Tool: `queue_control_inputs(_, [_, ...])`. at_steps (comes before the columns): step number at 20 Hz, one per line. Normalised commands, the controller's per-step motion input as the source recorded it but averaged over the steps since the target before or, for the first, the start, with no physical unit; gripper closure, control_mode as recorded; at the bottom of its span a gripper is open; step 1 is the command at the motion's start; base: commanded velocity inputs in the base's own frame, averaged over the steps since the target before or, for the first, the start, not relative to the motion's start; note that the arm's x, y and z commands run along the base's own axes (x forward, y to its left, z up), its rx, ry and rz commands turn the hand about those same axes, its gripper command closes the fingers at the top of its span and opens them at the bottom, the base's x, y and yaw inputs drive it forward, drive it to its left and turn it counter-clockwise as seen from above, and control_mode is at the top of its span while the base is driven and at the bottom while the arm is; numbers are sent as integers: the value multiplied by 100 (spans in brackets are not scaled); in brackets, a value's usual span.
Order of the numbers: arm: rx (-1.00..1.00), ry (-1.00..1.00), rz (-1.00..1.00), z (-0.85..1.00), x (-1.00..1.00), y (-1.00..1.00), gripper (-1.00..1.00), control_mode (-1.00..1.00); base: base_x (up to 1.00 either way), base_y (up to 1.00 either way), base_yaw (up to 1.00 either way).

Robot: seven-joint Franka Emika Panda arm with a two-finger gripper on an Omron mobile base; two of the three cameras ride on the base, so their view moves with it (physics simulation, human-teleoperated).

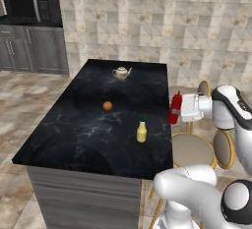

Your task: Move the ketchup and mustard from the cabinet to the dining counter.

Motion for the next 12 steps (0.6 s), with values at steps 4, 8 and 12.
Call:
queue_control_inputs(4, [0, 0, 2, -31, 30, 0, 100, -100, 0, 0, 0])
queue_control_inputs(8, [-1, 0, 0, -28, 22, 0, 100, -100, 0, 0, 0])
queue_control_inputs(12, [-3, 0, 0, -28, 22, 0, 100, -100, 0, 0, 0])
